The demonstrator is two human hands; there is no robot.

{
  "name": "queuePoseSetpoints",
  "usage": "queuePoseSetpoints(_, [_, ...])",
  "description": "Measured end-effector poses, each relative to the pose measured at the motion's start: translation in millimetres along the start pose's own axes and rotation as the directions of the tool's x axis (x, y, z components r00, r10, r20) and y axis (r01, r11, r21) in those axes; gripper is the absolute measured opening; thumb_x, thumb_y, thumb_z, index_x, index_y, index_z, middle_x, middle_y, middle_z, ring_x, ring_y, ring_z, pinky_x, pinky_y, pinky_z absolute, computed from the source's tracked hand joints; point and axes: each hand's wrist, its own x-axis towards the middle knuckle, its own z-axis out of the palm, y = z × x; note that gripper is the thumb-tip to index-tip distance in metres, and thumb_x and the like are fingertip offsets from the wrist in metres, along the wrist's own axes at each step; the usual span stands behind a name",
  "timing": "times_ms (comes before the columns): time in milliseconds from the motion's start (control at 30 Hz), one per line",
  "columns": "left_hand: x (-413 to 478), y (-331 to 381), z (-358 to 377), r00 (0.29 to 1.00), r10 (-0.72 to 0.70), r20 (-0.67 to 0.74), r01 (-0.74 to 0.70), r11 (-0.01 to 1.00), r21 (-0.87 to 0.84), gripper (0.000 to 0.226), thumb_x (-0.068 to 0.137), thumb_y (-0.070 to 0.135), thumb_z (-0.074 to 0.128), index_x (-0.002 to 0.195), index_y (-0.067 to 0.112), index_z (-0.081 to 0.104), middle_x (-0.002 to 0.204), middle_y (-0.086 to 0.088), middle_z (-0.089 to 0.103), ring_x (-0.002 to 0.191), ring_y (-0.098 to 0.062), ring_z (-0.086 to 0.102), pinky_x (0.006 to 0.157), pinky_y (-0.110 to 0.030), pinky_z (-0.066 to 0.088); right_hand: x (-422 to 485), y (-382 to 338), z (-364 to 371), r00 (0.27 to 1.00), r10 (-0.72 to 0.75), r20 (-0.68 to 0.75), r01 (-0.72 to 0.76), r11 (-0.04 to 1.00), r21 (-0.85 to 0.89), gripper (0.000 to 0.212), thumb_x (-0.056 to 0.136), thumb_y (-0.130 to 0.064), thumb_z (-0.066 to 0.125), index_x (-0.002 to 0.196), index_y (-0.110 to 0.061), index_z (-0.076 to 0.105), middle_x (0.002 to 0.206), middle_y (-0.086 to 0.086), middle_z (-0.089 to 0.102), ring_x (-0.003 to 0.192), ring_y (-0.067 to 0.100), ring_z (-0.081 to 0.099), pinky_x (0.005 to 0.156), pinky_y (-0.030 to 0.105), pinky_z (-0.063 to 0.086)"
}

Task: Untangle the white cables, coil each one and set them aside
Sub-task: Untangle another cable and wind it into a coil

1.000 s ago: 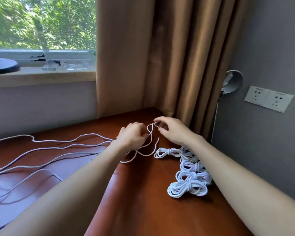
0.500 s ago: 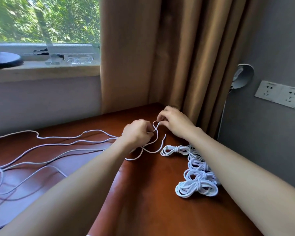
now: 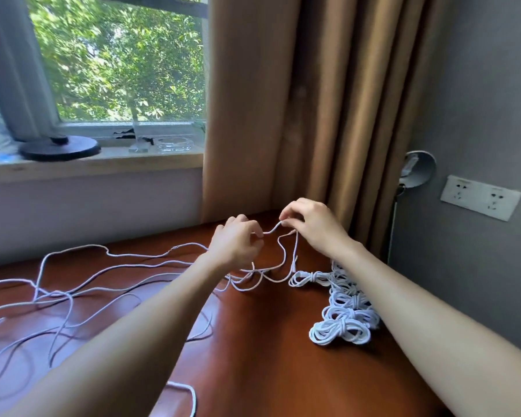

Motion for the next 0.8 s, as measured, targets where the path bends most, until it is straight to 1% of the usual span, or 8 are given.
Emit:
queuePoseSetpoints(100, [-16, 0, -20, 0.999, -0.004, -0.031, 0.004, 1.0, -0.002, 0.022, 0.093, 0.034, 0.057, 0.111, 0.031, 0.068, 0.118, 0.002, 0.055, 0.117, -0.023, 0.047, 0.095, -0.038, 0.04, -1, -21, -8, 1.0, -0.027, -0.015, 0.027, 1.0, 0.009, 0.007, 0.085, -0.019, 0.078, 0.089, -0.024, 0.074, 0.088, -0.008, 0.066, 0.086, 0.01, 0.063, 0.086, 0.039, 0.051])
queuePoseSetpoints(233, [-42, -3, -47, 0.998, -0.01, -0.057, 0.009, 1.0, -0.019, 0.02, 0.096, 0.041, 0.055, 0.107, 0.033, 0.07, 0.113, 0.003, 0.055, 0.113, -0.021, 0.05, 0.095, -0.039, 0.041, -2, -49, -15, 0.999, -0.031, -0.007, 0.032, 0.999, 0.04, 0.009, 0.083, -0.021, 0.079, 0.088, -0.028, 0.075, 0.089, -0.01, 0.069, 0.088, 0.009, 0.065, 0.087, 0.04, 0.053])
queuePoseSetpoints(333, [-65, -8, -66, 0.998, -0.022, -0.061, 0.02, 0.999, -0.03, 0.025, 0.097, 0.046, 0.052, 0.105, 0.032, 0.071, 0.107, 0.006, 0.057, 0.111, -0.019, 0.052, 0.094, -0.04, 0.041, -7, -74, -12, 0.999, -0.049, 0.015, 0.048, 0.998, 0.048, 0.008, 0.083, -0.022, 0.08, 0.088, -0.026, 0.076, 0.087, -0.008, 0.072, 0.086, 0.009, 0.066, 0.086, 0.038, 0.053])
queuePoseSetpoints(433, [-89, -18, -83, 0.998, -0.028, -0.049, 0.028, 1.0, -0.006, 0.029, 0.097, 0.049, 0.051, 0.1, 0.031, 0.073, 0.105, 0.007, 0.061, 0.105, -0.019, 0.056, 0.092, -0.04, 0.045, -14, -99, -3, 0.997, -0.07, 0.042, 0.068, 0.996, 0.059, 0.006, 0.083, -0.021, 0.08, 0.088, -0.023, 0.077, 0.086, -0.007, 0.073, 0.085, 0.009, 0.067, 0.086, 0.037, 0.053])
queuePoseSetpoints(600, [-128, -40, -105, 0.996, -0.081, -0.031, 0.082, 0.997, 0.011, 0.036, 0.095, 0.056, 0.05, 0.094, 0.028, 0.073, 0.1, 0.007, 0.063, 0.1, -0.018, 0.059, 0.091, -0.042, 0.047, -24, -140, 17, 0.992, -0.098, 0.079, 0.09, 0.991, 0.099, 0.006, 0.084, -0.023, 0.08, 0.089, -0.025, 0.077, 0.086, -0.009, 0.073, 0.085, 0.007, 0.067, 0.087, 0.032, 0.053])
queuePoseSetpoints(700, [-149, -54, -115, 0.995, -0.101, -0.021, 0.101, 0.995, 0.008, 0.04, 0.093, 0.061, 0.048, 0.083, 0.029, 0.069, 0.093, 0.008, 0.061, 0.093, -0.018, 0.06, 0.087, -0.041, 0.05, -27, -166, 30, 0.987, -0.128, 0.1, 0.115, 0.985, 0.128, 0.005, 0.085, -0.023, 0.079, 0.09, -0.024, 0.078, 0.084, -0.012, 0.072, 0.083, 0.005, 0.067, 0.085, 0.03, 0.054])
queuePoseSetpoints(800, [-172, -68, -124, 0.991, -0.136, -0.011, 0.136, 0.99, -0.022, 0.047, 0.092, 0.066, 0.047, 0.089, 0.028, 0.073, 0.087, 0.009, 0.062, 0.091, -0.019, 0.062, 0.085, -0.041, 0.052, -30, -191, 43, 0.981, -0.148, 0.125, 0.127, 0.979, 0.161, 0.005, 0.085, -0.023, 0.079, 0.089, -0.023, 0.078, 0.083, -0.01, 0.074, 0.081, 0.005, 0.068, 0.081, 0.028, 0.054])
